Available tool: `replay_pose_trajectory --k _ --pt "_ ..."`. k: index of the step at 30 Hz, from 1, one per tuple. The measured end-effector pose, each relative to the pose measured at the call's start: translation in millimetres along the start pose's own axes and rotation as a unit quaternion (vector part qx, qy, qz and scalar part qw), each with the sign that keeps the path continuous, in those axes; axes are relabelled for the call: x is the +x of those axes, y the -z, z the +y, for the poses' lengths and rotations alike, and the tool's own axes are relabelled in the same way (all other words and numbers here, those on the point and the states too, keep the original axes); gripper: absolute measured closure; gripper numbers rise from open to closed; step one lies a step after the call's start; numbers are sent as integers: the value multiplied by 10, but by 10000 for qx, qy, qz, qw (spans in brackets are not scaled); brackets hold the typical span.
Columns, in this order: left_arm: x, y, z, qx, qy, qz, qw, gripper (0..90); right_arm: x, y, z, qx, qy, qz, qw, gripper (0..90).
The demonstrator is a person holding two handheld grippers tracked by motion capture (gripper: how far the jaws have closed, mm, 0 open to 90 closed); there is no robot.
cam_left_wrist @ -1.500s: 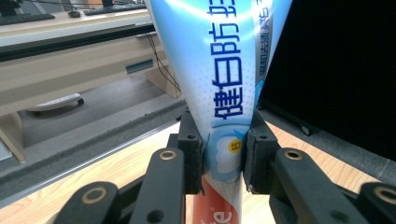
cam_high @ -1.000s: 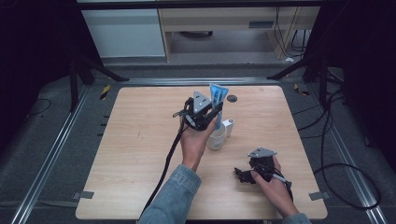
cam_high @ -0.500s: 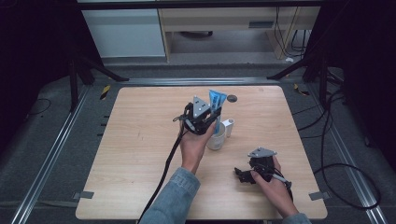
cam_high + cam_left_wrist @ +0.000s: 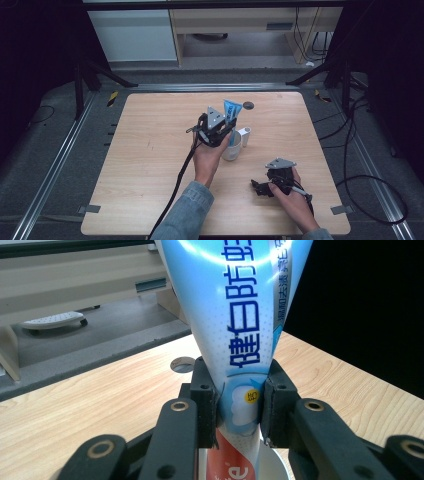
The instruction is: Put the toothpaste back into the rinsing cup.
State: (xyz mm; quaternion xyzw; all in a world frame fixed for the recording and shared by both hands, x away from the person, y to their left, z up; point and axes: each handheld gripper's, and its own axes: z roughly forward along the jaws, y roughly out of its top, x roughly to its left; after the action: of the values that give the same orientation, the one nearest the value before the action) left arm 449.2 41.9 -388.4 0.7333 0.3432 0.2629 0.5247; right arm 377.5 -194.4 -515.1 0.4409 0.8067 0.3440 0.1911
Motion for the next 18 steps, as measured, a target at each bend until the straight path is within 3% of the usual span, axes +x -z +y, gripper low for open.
replay_pose_trajectory --k 18 --pt "-28 -55 -160 16 -97 -9 10000 720 5 6 4 19 -59 34 10000 4"
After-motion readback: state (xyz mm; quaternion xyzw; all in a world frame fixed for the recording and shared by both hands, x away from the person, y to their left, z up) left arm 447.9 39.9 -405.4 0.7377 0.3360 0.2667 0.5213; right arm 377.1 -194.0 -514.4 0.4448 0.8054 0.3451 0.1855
